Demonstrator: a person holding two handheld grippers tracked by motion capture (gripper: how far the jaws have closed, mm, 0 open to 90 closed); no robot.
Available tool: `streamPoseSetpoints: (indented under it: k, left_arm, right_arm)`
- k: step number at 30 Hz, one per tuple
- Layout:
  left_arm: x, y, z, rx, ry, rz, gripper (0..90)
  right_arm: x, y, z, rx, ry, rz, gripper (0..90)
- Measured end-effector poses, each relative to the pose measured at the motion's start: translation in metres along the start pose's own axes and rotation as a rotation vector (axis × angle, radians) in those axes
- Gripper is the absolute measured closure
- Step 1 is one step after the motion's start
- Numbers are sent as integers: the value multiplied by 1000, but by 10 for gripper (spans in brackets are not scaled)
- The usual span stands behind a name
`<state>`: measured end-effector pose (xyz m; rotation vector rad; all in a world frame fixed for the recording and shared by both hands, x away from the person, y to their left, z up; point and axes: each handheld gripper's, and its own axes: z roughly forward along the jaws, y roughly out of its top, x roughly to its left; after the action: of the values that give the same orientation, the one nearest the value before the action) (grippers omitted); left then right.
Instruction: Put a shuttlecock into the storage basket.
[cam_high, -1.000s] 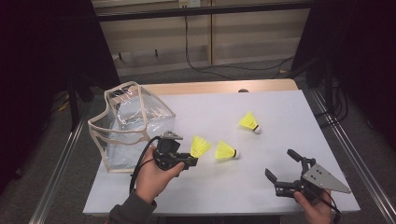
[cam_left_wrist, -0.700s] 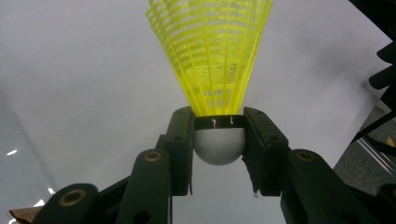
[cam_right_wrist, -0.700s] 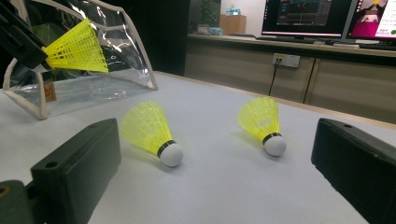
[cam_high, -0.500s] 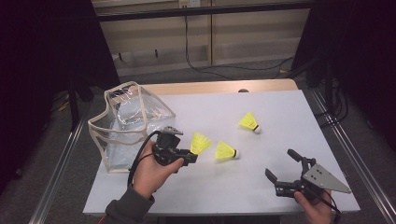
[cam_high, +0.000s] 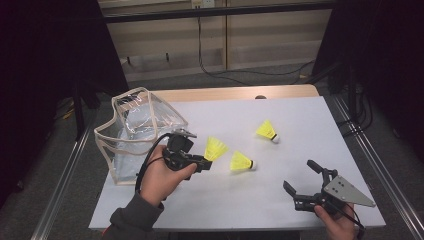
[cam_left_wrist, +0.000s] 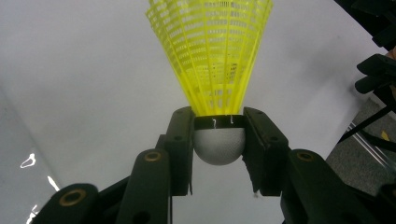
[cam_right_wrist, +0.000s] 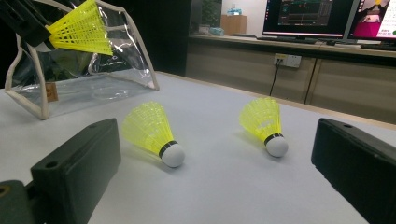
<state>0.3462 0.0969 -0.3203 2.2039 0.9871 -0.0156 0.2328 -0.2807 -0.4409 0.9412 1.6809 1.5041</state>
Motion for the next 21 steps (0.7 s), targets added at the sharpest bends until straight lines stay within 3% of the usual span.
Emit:
streamPoseSetpoints:
  k: [21]
  left_arm:
    - [5, 20, -17, 10, 25, 4, 649]
  right_arm:
    - [-2, -1, 0, -2, -7, 19, 10]
